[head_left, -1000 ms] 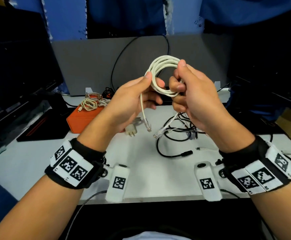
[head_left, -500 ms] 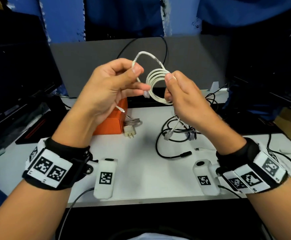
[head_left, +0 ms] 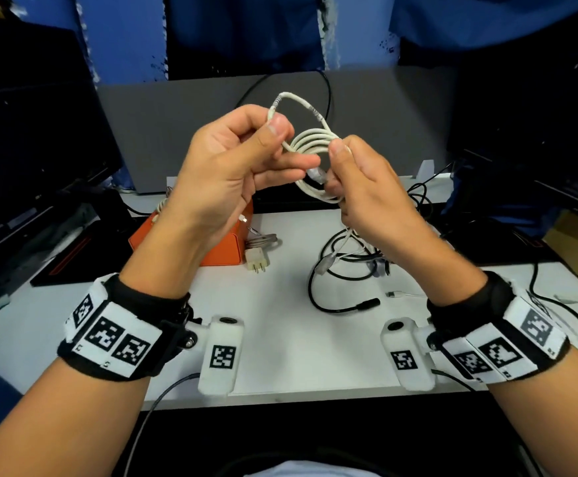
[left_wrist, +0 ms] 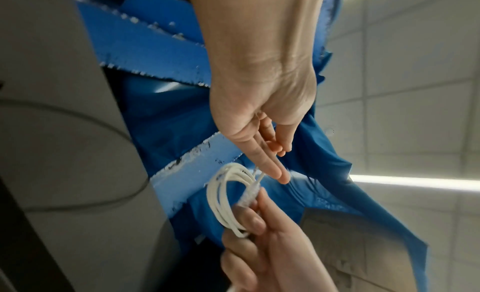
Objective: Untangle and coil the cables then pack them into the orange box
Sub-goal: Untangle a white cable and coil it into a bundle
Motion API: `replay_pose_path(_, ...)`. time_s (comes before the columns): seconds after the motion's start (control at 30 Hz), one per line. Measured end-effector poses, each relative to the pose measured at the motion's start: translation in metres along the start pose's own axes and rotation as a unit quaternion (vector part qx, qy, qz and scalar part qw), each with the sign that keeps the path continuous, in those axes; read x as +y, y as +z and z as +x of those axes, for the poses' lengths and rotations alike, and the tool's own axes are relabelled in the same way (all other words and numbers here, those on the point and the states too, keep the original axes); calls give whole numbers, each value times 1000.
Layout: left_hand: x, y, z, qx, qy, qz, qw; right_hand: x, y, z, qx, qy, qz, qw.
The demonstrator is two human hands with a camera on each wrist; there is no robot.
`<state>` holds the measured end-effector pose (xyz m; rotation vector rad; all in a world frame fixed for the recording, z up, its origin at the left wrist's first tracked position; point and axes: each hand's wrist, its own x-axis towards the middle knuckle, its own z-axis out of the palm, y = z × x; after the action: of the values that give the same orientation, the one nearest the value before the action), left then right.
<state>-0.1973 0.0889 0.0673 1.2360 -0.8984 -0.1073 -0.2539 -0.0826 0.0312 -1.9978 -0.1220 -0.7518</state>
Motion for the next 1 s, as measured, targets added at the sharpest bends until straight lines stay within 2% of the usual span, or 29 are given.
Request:
replay_pose_path(0.1, 0, -4, 1, 15, 11, 23, 1000, 1, -2, 1, 10, 11, 26, 1000)
replay_pose_path(0.23, 1, -3, 2, 29, 42, 62, 997, -8, -6, -1, 27, -23, -82, 996)
replay_pose_path(0.3, -2, -2, 2, 18, 33, 80, 996, -11, -7, -2, 31, -25, -82, 996)
replay_pose_path(0.37, -6, -1, 2, 1, -11, 96, 995, -13, -6, -2, 20, -5, 17, 1000)
replay_pose_path(0.43, -12, 1, 2, 5, -32, 132, 991, -15, -6, -1, -5, 43, 127, 991)
replay_pose_path(0.53, -21, 3, 3, 92, 43, 241, 965, -17, -7, 0, -28, 92, 217, 971)
replay_pose_path(0.6, -24, 3, 6, 137, 92, 275, 947, -17, -6, -1, -45, 111, 259, 958)
replay_pose_path(0.63, -26, 1, 7, 126, 82, 262, 953, -18, -5, -2, -55, 120, 279, 951)
replay_pose_path(0.7, -31, -1, 9, 43, 31, 203, 978, -20, 0, -6, -70, 129, 308, 940)
replay_pose_path(0.77, -39, 1, 10, -20, -5, 150, 988, -21, 2, -7, -76, 124, 301, 942)
replay_pose_path(0.83, -40, 6, 8, -27, -28, 119, 992, -23, 1, -5, -82, 116, 277, 950)
replay_pose_path(1.0, -49, 7, 4, -26, -40, 191, 981, -17, -11, -1, -93, 135, 241, 957)
